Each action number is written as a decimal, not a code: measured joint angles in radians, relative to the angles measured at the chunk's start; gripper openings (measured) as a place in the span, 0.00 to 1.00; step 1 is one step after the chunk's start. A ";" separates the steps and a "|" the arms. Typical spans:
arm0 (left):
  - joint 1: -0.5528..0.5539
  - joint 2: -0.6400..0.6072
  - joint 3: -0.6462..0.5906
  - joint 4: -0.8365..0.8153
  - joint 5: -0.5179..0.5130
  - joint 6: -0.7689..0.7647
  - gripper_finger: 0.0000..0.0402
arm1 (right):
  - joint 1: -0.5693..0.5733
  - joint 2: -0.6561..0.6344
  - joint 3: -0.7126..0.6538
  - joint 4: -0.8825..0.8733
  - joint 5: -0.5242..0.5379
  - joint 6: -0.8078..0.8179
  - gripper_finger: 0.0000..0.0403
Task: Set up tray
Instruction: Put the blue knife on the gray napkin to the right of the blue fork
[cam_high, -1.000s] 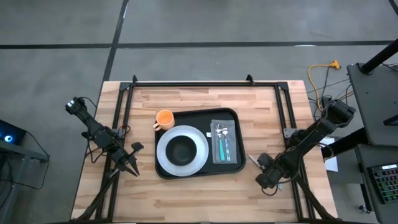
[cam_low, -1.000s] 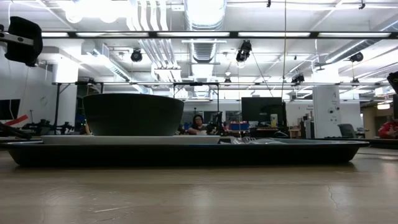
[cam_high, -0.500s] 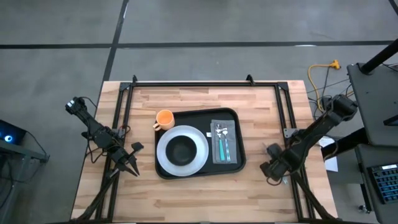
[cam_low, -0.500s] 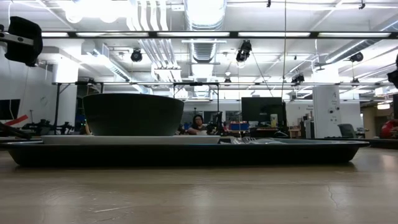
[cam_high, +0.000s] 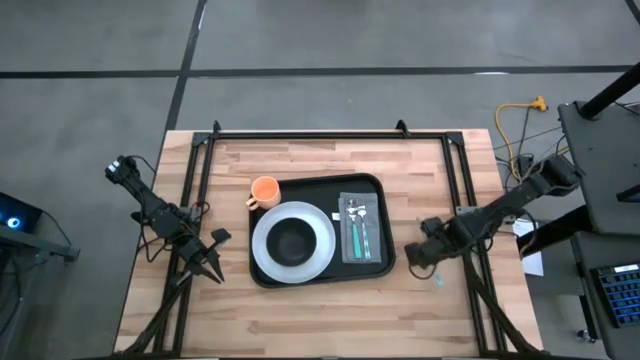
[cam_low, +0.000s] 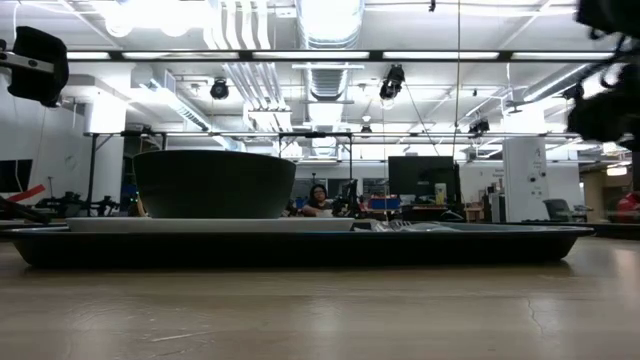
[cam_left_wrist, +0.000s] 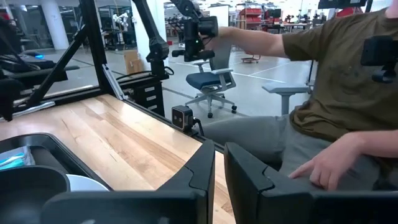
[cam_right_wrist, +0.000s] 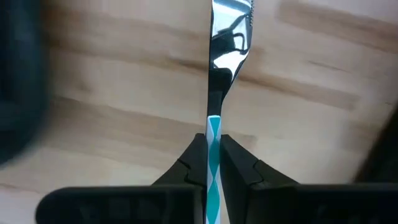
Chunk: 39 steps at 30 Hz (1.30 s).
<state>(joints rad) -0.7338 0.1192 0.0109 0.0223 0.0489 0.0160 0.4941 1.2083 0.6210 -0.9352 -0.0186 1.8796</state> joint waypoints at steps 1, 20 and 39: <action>0.000 0.000 0.000 0.000 0.000 0.000 0.05 | -0.020 0.001 0.015 0.000 0.013 -0.002 0.03; 0.000 0.000 0.000 0.000 0.000 0.000 0.05 | -0.319 0.318 0.384 0.018 0.116 -0.236 0.03; 0.000 0.000 0.000 0.000 0.000 0.000 0.05 | -0.476 0.608 0.602 -0.002 0.066 -0.415 0.03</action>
<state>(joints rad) -0.7334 0.1192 0.0113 0.0222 0.0486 0.0158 0.0185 1.8166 1.2227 -0.9367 0.0473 1.4651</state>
